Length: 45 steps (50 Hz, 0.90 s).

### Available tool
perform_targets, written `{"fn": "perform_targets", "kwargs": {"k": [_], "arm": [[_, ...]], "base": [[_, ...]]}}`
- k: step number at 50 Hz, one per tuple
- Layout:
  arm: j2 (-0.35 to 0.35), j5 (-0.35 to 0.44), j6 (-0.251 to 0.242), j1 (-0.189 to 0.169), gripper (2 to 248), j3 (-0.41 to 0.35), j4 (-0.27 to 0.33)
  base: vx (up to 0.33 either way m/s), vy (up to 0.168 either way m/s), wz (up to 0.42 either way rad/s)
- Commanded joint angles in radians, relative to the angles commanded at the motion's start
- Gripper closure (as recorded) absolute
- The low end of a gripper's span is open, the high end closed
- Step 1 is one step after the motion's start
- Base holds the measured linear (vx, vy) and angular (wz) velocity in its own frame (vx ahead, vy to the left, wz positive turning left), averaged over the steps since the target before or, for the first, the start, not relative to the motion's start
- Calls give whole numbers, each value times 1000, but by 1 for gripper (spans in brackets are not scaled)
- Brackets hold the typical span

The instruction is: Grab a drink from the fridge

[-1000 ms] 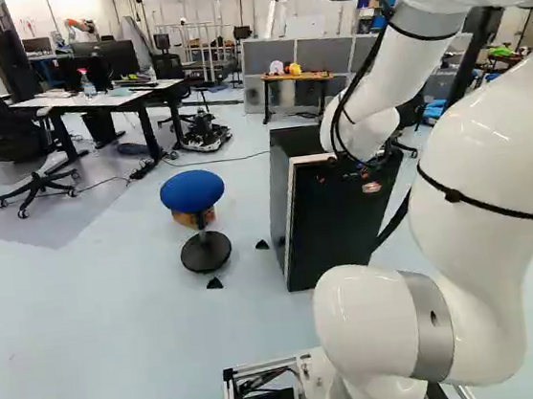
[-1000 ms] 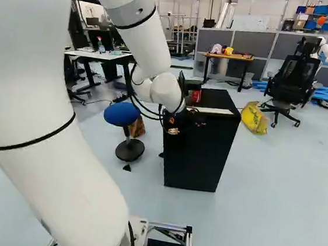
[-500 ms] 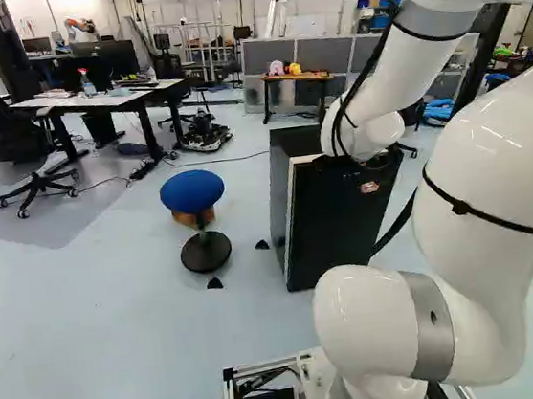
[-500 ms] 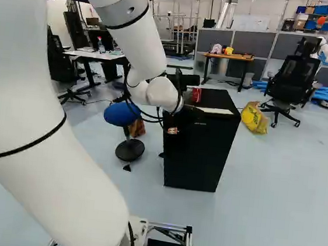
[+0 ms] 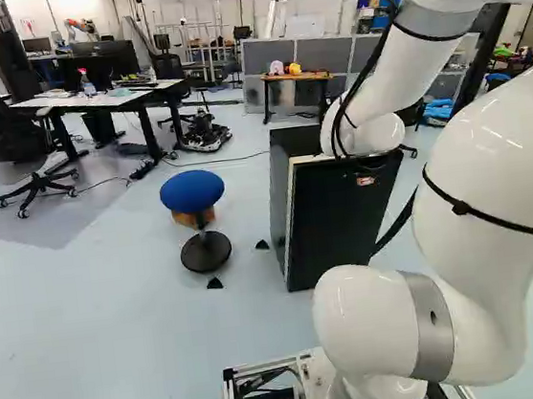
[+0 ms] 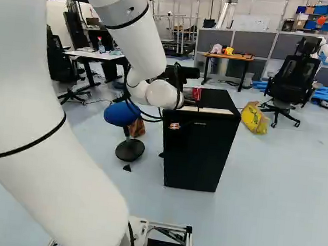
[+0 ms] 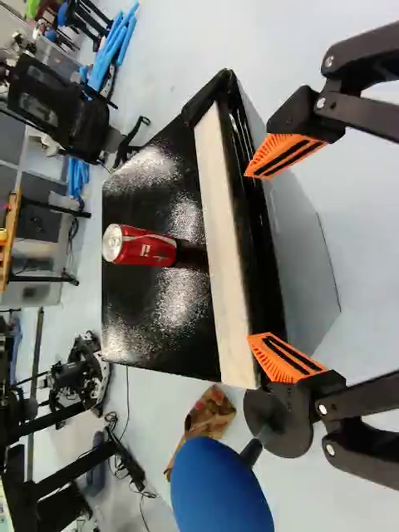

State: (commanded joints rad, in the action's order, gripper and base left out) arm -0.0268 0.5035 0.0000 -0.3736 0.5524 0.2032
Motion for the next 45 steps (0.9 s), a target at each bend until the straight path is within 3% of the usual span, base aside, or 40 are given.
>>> {"fn": "perform_targets", "kwargs": {"k": [19, 45], "arm": [[14, 110, 0, 3, 3, 14, 0], [78, 179, 0, 18, 3, 80, -18]], "base": [[0, 0, 0], [0, 0, 0]]}}
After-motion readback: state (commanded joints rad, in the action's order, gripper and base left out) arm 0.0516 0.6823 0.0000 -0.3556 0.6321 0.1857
